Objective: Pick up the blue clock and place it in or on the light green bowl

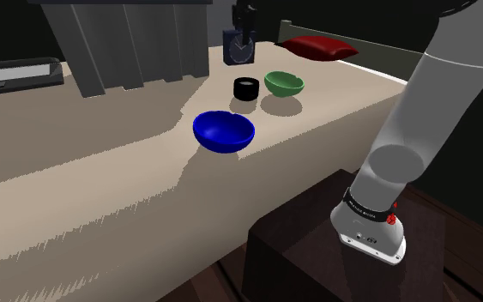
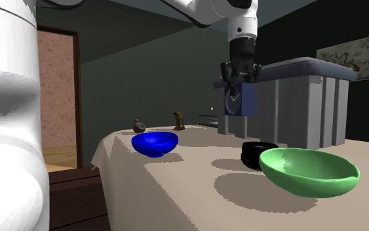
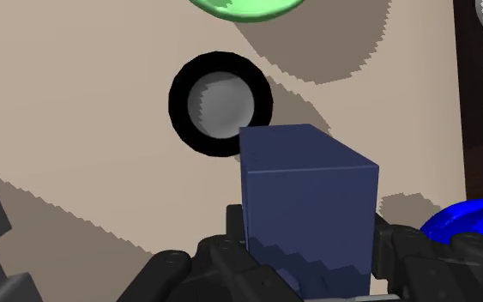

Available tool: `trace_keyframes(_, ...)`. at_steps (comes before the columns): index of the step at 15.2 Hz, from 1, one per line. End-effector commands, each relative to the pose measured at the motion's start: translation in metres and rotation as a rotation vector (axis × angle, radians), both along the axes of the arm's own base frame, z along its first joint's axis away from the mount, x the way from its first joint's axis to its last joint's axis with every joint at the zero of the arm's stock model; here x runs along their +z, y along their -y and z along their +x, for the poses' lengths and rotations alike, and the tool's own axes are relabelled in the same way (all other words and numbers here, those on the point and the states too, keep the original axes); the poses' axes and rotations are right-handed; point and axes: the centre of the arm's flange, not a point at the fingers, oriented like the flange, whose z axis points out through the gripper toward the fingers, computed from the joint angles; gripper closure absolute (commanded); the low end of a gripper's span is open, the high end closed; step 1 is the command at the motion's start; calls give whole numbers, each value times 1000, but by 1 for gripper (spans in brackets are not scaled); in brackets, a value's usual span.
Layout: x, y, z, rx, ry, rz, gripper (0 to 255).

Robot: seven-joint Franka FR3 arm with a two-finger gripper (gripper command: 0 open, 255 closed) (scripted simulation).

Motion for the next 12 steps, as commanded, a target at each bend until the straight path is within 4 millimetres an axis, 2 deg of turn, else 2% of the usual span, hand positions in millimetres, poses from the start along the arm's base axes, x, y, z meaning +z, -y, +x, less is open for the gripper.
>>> trace_keyframes(1, 1, 22, -10, 1, 0, 0, 255)
trace_keyframes(12, 8, 155, -67, 1, 0, 0, 255)
